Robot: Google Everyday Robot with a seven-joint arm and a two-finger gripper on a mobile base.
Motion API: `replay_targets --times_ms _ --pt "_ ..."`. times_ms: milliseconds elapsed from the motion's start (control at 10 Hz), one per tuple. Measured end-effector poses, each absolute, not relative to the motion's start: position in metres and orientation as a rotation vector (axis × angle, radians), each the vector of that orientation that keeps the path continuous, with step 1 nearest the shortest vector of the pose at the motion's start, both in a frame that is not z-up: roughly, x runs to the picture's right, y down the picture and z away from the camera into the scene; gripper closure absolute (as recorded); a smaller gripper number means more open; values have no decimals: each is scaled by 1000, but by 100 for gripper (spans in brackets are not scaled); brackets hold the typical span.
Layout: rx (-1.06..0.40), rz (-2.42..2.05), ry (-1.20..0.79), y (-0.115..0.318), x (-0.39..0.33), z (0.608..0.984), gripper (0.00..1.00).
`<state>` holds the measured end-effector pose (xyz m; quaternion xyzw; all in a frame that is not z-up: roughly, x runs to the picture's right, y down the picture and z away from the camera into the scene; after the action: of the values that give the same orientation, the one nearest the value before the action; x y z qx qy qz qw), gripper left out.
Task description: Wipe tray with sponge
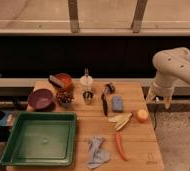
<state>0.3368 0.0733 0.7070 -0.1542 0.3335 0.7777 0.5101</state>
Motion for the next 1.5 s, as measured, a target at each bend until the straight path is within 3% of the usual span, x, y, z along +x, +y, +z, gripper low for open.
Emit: replay_targets --times_ms 500,800,1300,1500 --pt "-371 1872 801 73 336 706 36" --pt "-369 1863 697 68 327 700 36" --pt "-440 1736 503 45 222 726 36" --pt "-438 1727 500 44 216 729 36"
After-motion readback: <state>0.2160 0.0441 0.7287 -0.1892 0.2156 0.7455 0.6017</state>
